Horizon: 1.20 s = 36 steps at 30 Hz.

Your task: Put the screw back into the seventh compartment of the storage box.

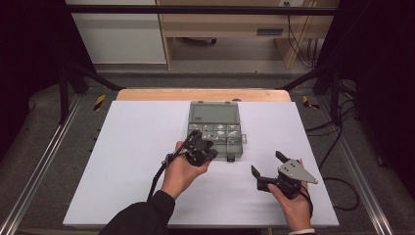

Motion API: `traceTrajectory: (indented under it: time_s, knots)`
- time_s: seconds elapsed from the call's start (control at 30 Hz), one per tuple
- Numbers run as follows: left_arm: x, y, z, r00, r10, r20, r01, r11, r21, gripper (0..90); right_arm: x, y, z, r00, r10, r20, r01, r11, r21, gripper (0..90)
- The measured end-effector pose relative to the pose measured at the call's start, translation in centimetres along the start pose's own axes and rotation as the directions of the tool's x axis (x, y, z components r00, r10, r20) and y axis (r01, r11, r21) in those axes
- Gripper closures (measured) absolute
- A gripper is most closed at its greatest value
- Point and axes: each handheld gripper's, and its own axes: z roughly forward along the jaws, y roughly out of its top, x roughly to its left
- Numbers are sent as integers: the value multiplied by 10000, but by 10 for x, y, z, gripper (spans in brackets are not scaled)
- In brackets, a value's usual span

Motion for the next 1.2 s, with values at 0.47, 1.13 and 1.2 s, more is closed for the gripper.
traceTrajectory:
  time_s: [0.47, 1.13, 1.2]
  knots:
    - [10, 14, 27, 9991, -130, -408, 118, 9995, -290, 882, -2, 2, -1, 10000, -13, -61, 12, 9999, -153, 33]
    - [6, 14, 14, 9939, -196, -1085, -19, 9810, -1938, 351, -3, 1, -2, 10000, 64, -27, -65, 9998, -174, 25]
    - [3, 8, 8, 9931, -149, -1167, -88, 9797, -2004, 243, -4, 1, -2, 9997, 242, 79, -241, 9996, -165, 25]
